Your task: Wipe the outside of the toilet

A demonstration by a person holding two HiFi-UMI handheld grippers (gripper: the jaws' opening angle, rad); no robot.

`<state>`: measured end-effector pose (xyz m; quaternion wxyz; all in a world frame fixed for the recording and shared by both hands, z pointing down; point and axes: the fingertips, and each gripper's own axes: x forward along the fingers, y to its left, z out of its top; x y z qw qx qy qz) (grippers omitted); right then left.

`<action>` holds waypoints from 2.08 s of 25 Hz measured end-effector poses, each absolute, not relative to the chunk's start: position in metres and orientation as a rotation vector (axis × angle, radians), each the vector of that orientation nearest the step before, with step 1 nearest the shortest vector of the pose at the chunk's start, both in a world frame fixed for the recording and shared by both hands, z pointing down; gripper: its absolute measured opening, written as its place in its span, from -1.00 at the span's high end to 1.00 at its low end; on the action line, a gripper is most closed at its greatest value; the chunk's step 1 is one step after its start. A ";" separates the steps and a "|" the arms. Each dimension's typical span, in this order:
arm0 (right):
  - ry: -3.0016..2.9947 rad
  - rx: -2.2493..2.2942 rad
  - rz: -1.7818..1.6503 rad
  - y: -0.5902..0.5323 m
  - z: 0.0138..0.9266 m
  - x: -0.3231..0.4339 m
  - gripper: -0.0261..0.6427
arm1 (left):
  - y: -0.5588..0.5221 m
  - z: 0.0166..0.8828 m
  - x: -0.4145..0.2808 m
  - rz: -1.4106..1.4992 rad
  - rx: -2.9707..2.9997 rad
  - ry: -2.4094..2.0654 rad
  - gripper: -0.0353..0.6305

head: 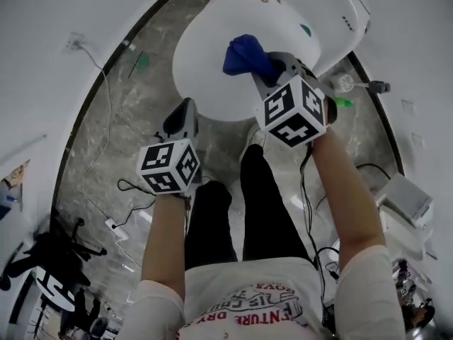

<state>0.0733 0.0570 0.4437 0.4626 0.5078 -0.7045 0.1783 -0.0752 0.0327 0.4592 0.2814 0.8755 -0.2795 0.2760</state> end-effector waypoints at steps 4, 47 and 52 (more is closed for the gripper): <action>-1.617 1.463 0.417 0.082 0.409 0.181 0.69 | 0.025 0.434 0.027 0.744 2.441 -0.646 0.88; -1.212 2.168 1.062 0.211 0.584 0.369 0.69 | 0.100 0.534 0.310 1.202 2.643 0.452 0.88; -1.262 2.176 1.135 0.220 0.607 0.334 0.69 | 0.120 0.546 0.292 1.250 2.628 0.506 0.88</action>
